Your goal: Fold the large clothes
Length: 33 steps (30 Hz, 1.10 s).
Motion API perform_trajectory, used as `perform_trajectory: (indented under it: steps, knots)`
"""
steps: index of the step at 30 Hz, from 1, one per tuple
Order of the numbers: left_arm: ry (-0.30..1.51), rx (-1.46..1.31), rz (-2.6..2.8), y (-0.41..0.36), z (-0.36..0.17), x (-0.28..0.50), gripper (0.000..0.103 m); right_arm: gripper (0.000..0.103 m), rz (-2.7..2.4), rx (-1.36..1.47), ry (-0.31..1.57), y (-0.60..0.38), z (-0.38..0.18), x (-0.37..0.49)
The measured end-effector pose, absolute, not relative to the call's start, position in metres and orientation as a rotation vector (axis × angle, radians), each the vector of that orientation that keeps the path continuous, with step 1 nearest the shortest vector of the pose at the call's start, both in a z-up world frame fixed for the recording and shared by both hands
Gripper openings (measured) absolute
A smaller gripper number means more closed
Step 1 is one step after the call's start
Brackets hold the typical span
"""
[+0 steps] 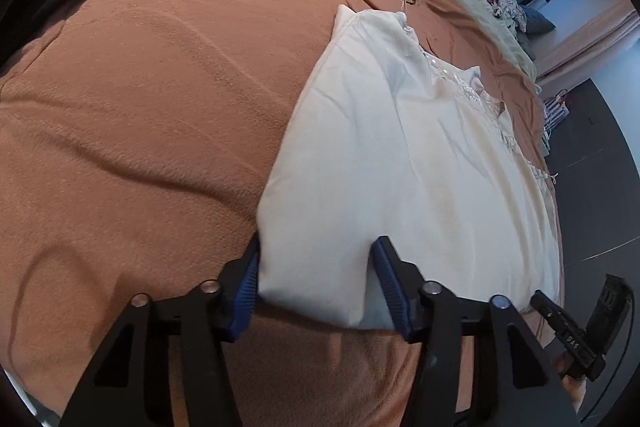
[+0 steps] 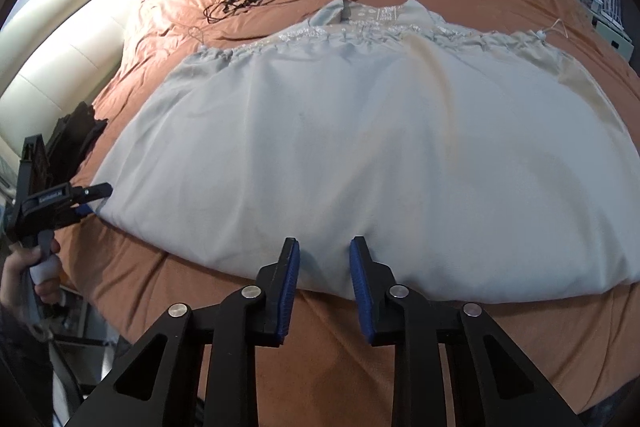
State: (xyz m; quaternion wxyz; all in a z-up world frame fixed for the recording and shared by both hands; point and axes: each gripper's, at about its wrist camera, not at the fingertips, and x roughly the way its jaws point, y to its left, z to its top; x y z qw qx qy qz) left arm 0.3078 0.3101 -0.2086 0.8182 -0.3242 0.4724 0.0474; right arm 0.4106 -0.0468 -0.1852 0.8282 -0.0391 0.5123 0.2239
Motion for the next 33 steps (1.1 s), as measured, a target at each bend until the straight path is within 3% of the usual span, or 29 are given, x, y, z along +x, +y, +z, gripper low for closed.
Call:
perform_trajectory:
  steps: [10, 24, 29, 33]
  knots:
    - [0.979, -0.7, 0.126, 0.312, -0.208, 0.302, 0.039, 0.02, 0.434, -0.161, 1.143, -0.024, -0.215, 0.443]
    - [0.944, -0.77, 0.137, 0.313, -0.211, 0.293, 0.038, 0.008, 0.345, -0.121, 1.182, 0.002, -0.214, 0.536]
    - [0.941, -0.776, 0.161, 0.312, -0.208, 0.292, 0.024, 0.004, 0.352, -0.133, 1.191, 0.014, -0.214, 0.569]
    - [0.927, -0.806, 0.15, 0.314, -0.206, 0.289, 0.021, 0.002, 0.362, -0.144, 1.19, 0.02, -0.213, 0.6]
